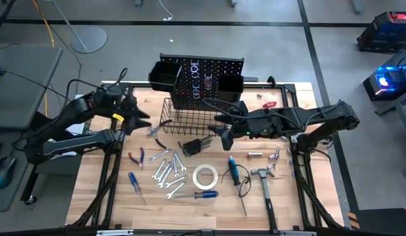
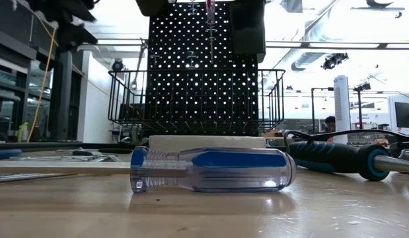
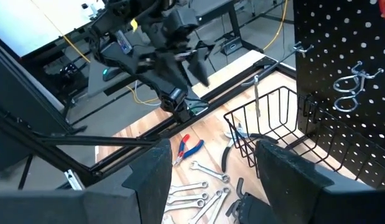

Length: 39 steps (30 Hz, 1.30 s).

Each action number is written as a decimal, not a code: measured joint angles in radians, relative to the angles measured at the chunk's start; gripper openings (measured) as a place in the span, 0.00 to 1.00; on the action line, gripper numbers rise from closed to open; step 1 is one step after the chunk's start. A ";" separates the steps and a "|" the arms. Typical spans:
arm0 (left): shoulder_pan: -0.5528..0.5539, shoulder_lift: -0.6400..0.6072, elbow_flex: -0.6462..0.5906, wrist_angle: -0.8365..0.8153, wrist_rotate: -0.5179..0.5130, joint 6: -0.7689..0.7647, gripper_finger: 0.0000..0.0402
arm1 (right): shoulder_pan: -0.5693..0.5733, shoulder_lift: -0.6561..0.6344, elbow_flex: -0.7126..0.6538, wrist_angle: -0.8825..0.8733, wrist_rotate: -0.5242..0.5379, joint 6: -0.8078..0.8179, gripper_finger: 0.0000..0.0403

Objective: Hang tools onto peg board
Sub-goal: Hang the wrench on the peg board

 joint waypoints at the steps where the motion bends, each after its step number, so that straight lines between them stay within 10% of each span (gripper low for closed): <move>1: -0.019 -0.007 0.003 -0.020 0.012 -0.021 0.56 | 0.000 0.000 0.000 0.000 -0.004 -0.002 0.55; 6: -0.163 -0.023 -0.007 -0.162 0.031 -0.119 0.45 | 0.000 0.000 0.000 0.001 -0.006 -0.028 0.55; 13: -0.447 -0.024 -0.199 -0.042 -0.109 -0.292 0.03 | 0.000 0.000 0.000 0.000 -0.006 -0.072 0.55; 23: -0.774 0.138 -0.441 0.329 -0.438 -0.582 0.00 | 0.000 0.000 0.000 -0.011 -0.006 -0.075 0.55; 39: -0.955 0.594 -0.342 0.430 -0.758 -0.303 0.00 | 0.000 0.000 0.000 -0.031 -0.005 -0.078 0.55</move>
